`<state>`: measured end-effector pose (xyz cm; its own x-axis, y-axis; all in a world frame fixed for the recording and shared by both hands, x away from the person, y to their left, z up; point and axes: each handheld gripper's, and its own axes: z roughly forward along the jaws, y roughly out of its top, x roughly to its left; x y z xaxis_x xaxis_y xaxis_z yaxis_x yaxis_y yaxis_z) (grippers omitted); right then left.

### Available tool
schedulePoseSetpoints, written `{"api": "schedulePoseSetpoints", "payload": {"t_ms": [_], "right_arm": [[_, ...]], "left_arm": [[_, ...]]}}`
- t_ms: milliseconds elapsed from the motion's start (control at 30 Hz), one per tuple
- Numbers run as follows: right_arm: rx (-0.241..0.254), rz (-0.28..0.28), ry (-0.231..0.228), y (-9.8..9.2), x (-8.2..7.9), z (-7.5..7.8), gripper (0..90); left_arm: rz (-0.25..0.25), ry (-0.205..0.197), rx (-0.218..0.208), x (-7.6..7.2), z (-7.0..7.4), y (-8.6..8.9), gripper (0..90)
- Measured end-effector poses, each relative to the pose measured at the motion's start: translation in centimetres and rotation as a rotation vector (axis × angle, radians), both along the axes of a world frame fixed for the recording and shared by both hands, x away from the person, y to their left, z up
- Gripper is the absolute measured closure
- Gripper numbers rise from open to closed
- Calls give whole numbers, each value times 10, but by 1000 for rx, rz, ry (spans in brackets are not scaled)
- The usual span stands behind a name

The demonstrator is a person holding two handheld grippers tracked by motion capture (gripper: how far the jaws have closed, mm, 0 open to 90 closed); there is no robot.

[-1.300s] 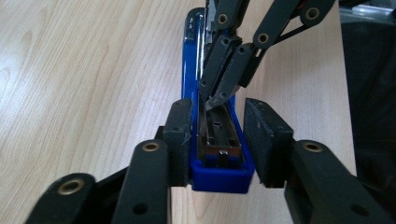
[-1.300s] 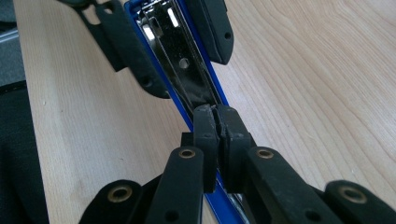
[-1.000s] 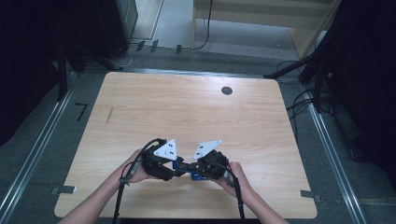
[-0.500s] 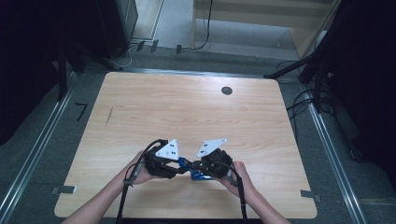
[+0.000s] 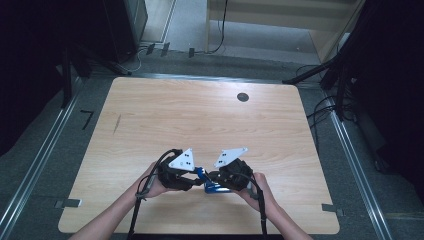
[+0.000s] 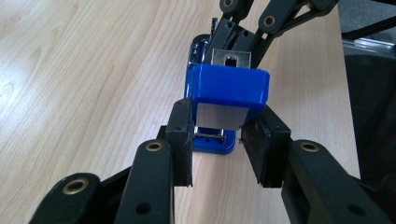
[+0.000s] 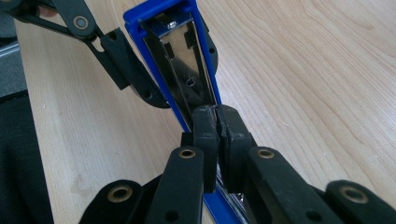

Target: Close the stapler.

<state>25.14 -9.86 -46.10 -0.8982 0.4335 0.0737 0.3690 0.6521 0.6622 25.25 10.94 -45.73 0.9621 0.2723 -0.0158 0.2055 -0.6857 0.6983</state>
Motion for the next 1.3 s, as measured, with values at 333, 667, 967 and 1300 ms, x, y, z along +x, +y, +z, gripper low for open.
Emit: {"api": "schedulePoseSetpoints", "payload": {"t_ms": [333,667,967,1300], "right_arm": [[4,-37,15,-18,2,3,876],[8,-39,9,-21,1,7,875],[4,-44,5,-22,1,8,873],[-10,-75,22,-34,3,9,864]], "left_arm": [[3,12,23,1,-3,-2,638],[19,1,27,0,-5,-6,616],[36,-20,28,-4,-14,-17,687],[50,-14,41,-4,-20,-27,703]]}}
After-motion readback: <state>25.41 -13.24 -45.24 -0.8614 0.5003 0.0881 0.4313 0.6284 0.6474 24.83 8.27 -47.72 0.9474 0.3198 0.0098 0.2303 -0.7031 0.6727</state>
